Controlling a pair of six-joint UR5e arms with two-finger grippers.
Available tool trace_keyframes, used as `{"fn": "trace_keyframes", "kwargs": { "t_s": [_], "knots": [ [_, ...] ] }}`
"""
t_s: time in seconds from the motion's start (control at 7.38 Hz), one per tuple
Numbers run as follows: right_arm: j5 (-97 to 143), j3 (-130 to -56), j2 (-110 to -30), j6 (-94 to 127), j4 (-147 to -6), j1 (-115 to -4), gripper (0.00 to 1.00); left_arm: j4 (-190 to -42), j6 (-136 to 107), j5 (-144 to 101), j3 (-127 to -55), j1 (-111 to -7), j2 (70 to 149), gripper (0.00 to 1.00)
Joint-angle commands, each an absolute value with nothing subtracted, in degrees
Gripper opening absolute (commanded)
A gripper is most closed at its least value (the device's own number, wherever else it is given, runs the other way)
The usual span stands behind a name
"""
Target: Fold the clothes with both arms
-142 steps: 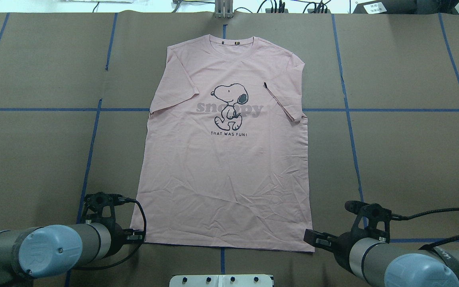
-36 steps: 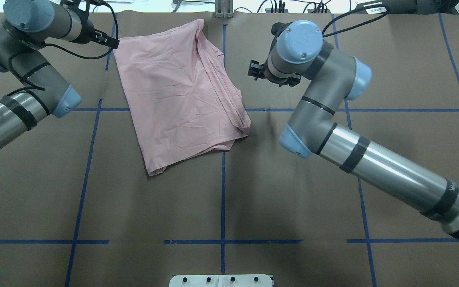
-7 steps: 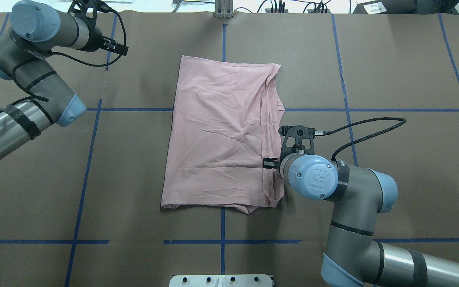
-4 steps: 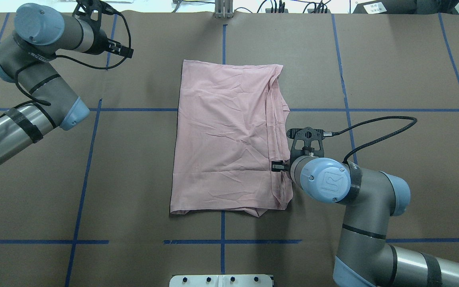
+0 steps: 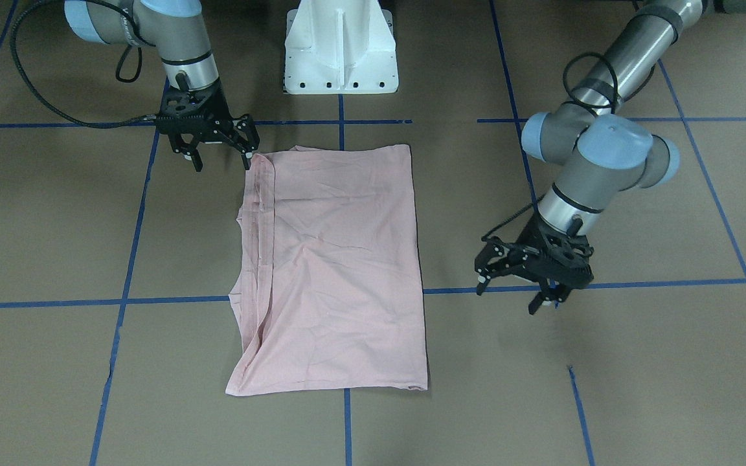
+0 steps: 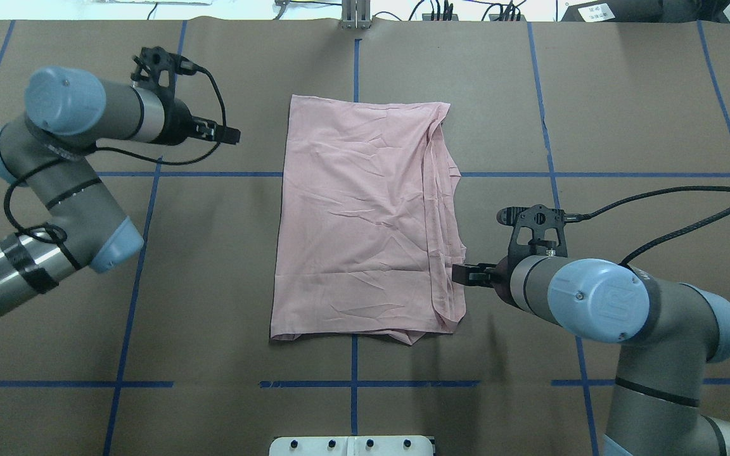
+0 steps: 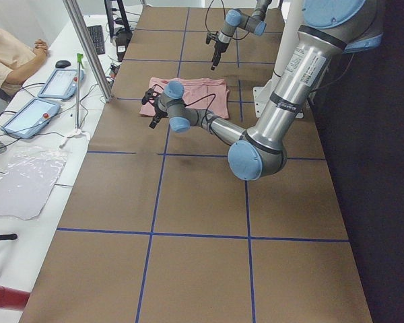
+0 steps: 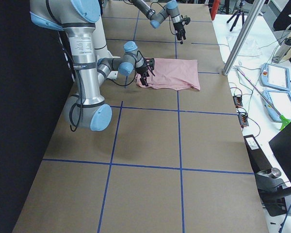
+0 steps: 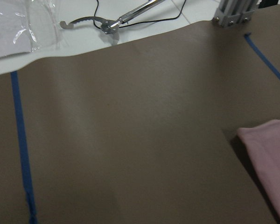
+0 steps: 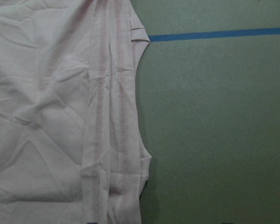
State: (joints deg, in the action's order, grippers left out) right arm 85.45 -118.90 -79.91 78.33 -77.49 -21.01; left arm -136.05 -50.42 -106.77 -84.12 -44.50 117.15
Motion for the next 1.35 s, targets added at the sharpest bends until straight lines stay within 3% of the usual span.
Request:
{"fn": "trace_keyframes", "kwargs": {
  "t_s": [0.0,0.27,0.41,0.54,1.22],
  "knots": [
    [85.6,-121.0,-82.7,79.5,-74.7,-20.8,1.0,-127.1,-63.2,-101.0,-98.5,-32.2,113.2,1.0],
    [85.0,-121.0,-82.6,80.9,-74.7,-20.8,1.0,-118.2,-74.7,-93.9,-104.9,-21.8,112.6,1.0],
    [85.0,-120.9,-82.6,80.9,-74.7,-20.8,1.0,-115.8,-79.1,-90.8,-105.6,-18.3,112.6,0.81],
    [84.9,-121.0,-82.6,80.9,-74.7,-20.8,1.0,-113.8,-81.1,-90.1,-105.8,-17.0,112.6,0.69],
    [84.9,-120.9,-82.6,80.9,-74.7,-20.8,1.0,-110.0,-80.8,-90.5,-105.6,-15.9,111.4,0.69]
  ]
}}
